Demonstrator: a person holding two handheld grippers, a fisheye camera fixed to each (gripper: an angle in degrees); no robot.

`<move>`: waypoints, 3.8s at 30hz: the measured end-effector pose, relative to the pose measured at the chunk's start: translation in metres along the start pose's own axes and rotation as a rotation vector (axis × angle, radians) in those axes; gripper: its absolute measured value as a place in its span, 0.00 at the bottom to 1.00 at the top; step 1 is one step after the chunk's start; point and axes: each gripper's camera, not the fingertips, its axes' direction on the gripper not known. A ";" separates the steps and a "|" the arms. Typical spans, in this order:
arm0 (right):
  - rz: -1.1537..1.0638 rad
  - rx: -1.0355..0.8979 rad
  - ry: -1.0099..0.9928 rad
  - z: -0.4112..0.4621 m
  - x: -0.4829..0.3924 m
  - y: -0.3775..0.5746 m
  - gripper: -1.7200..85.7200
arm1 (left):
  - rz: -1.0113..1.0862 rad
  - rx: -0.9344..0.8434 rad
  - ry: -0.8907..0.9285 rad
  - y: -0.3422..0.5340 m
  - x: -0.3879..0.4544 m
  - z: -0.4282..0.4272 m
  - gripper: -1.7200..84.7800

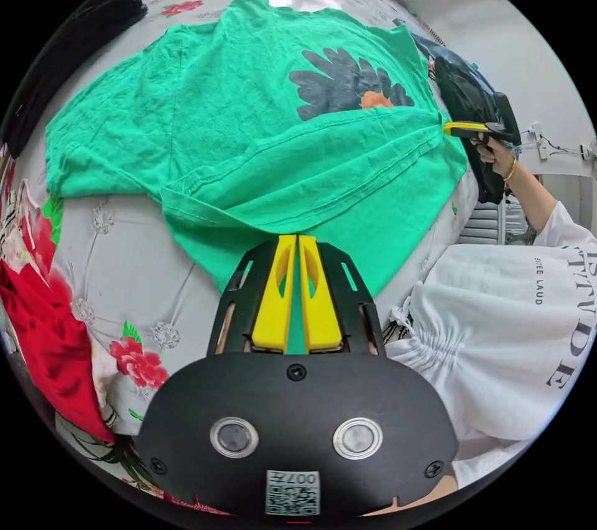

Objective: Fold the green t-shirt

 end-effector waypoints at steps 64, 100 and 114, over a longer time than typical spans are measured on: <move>-0.308 0.183 -0.228 0.063 -0.088 -0.106 0.06 | 0.337 0.410 0.045 0.052 0.017 -0.016 0.15; 0.076 0.547 -0.091 -0.020 0.064 -0.027 0.08 | -0.363 0.551 -0.279 0.055 -0.063 -0.002 0.10; 0.557 0.550 -0.204 -0.065 0.312 0.073 0.05 | -0.320 0.373 -0.186 0.055 0.038 0.018 0.04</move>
